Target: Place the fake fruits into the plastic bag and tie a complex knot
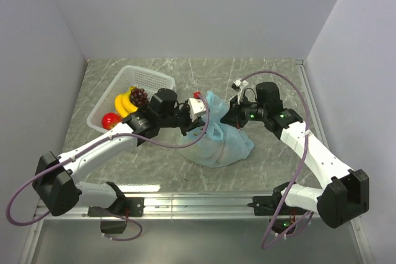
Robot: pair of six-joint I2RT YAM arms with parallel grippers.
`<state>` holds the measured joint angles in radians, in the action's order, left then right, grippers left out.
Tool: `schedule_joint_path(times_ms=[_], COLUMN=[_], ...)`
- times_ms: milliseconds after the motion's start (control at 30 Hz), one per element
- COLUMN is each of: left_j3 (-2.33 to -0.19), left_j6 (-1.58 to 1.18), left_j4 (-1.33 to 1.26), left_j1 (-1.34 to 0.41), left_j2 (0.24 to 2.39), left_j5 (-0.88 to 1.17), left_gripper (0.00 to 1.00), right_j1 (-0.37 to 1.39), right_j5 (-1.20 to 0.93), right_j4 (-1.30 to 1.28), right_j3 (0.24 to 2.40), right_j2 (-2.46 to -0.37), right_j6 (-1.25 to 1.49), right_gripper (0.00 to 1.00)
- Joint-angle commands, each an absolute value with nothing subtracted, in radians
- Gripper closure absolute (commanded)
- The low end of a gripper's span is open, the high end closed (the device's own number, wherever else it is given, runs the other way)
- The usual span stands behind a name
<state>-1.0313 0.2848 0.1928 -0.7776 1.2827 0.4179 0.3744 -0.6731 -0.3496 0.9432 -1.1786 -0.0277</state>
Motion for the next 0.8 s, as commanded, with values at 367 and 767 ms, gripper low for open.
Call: schedule_joint_path(times_ms=[367, 767], left_j3=[-1.052, -1.101], left_j6=[0.167, -0.188], left_j4=[0.173, -0.027], left_j1=[-0.687, -0.617], left_j2=[1.298, 1.437], left_j5=[0.838, 0.847], left_gripper=[0.99, 0.99], right_j1=[0.390, 0.419], right_j5=[-0.595, -0.802], right_j4=[-0.285, -0.328], right_j3=[0.988, 0.940], right_j2=[-1.212, -1.134], right_j6=[0.052, -0.167], right_gripper=[1.00, 0.76])
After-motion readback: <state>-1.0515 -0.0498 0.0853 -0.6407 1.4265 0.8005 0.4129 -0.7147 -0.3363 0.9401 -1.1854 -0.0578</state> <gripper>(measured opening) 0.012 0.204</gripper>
